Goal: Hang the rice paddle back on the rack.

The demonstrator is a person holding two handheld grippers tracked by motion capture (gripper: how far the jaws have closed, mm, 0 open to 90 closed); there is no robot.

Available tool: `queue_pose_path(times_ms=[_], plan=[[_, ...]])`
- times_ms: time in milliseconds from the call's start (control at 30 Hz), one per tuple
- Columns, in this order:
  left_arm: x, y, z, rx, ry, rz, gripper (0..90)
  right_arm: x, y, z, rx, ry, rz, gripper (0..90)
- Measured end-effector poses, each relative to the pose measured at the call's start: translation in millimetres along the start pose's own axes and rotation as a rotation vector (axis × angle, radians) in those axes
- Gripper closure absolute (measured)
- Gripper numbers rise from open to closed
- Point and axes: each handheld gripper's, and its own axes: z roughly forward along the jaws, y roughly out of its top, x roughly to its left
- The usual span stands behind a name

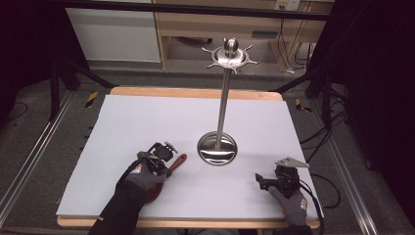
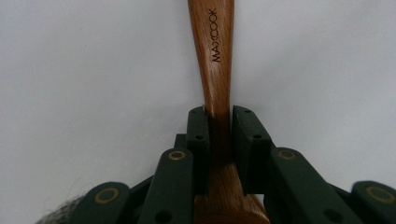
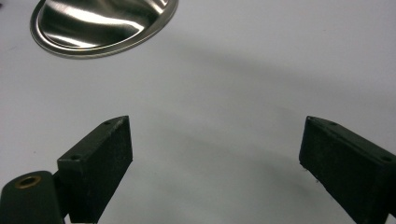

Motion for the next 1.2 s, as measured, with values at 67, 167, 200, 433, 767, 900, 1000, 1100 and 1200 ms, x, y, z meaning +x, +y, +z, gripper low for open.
queue_pose_path(times_ms=[67,167,200,433,767,900,1000,1100,1200], plan=[[-0.4,-0.6,0.1,-0.005,-0.003,0.001,76.7,0.1,0.0,-0.2,0.001,0.001,0.005,9.8],[0.0,-1.7,-0.5,-0.012,0.000,0.012,76.8,0.0,0.0,-0.2,0.002,0.001,0.004,9.8],[-0.2,-2.0,-0.6,-0.014,0.003,0.013,76.8,0.1,0.0,-0.2,0.002,0.002,0.005,9.8],[0.1,-3.7,-1.4,-0.025,0.000,0.014,76.9,0.0,0.1,-0.4,0.003,0.003,0.006,9.8],[-1.6,-10.8,-13.6,-0.089,0.008,0.022,77.1,-0.3,0.2,-1.2,0.003,0.008,0.006,9.8],[-1.8,-14.7,-18.4,-0.115,0.005,0.017,77.2,0.6,0.0,-0.6,0.006,0.004,0.014,9.8],[-1.3,-17.7,-22.2,-0.137,0.005,0.018,77.3,-0.4,0.2,-0.8,0.003,0.004,0.003,9.8],[-1.0,-20.7,-25.4,-0.163,0.005,0.012,77.3,-0.1,0.3,-0.8,0.005,0.002,0.008,9.8],[-1.1,-24.1,-28.7,-0.184,0.003,0.011,77.4,-0.1,0.2,-0.8,0.005,0.002,0.008,9.8]])
